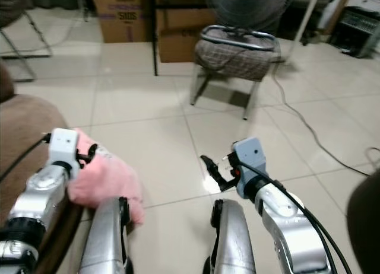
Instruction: Move the pillow to the sofa from floor
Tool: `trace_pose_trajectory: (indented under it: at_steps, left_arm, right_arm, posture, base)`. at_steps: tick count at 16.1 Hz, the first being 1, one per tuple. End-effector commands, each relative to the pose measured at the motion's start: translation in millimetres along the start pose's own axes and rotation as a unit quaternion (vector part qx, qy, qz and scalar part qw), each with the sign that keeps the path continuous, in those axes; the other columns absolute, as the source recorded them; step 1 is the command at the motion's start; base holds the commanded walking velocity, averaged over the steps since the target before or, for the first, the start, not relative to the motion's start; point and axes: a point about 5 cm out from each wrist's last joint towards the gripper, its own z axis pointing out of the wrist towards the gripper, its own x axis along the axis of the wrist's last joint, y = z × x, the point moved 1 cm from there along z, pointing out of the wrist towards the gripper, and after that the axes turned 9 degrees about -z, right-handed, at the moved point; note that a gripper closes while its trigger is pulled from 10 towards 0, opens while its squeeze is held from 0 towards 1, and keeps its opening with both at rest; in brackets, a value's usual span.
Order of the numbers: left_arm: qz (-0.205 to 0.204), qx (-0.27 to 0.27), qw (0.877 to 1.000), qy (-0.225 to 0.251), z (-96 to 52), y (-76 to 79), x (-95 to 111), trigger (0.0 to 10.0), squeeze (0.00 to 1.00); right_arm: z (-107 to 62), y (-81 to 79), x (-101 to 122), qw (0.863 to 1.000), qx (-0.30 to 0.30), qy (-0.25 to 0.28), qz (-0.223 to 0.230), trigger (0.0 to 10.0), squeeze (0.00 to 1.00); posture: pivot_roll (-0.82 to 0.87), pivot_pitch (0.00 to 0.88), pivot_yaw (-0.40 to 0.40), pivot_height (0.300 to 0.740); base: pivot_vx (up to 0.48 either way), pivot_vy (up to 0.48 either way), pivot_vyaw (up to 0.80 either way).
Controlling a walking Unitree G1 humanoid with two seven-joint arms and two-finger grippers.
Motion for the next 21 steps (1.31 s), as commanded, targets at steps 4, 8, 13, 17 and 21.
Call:
trace_pose_trajectory:
  at_steps: [4, 8, 13, 17, 21]
  left_arm:
    - [-0.021, 0.047, 0.998, -0.033, 7.4, -19.2, -9, 10.0, 1.00]
    - [-0.016, 0.066, 0.994, -0.091, 1.5, -30.8, -35, 10.0, 0.00]
    - [-0.022, 0.072, 0.982, -0.173, -9.7, -33.1, -70, 10.0, 0.00]
    - [-0.056, 0.088, 0.976, -0.189, -13.8, -29.7, -82, 10.0, 0.00]
    - [-0.045, 0.100, 0.980, -0.167, -10.4, -28.3, -75, 0.0, 0.00]
  right_arm:
    - [-2.0, -8.3, 16, 0.996, 0.079, 0.027, -0.013, 10.0, 1.00]
    - [-4.0, -28.0, 34, 0.979, 0.196, 0.043, -0.026, 10.0, 1.00]
    - [-14.3, -46.7, 44, 0.953, 0.299, 0.037, -0.033, 10.0, 1.00]
    - [-19.6, -54.9, 46, 0.949, 0.311, 0.033, -0.043, 10.0, 0.00]
    - [-27.0, -62.1, 44, 0.946, 0.318, 0.027, -0.047, 10.0, 0.00]
  posture:
    - [-0.01, 0.015, -0.043, 0.460]
    - [-0.01, 0.082, -0.037, 0.460]
    - [-0.03, 0.115, -0.028, 0.460]
    - [-0.06, 0.133, -0.013, 0.460]
    - [-0.06, 0.130, -0.019, 0.460]
  base:
    - [0.000, 0.000, 0.00]
    - [0.000, 0.000, 0.00]
    - [0.000, 0.000, 0.00]
    - [0.000, 0.000, 0.00]
    - [0.000, 0.000, 0.00]
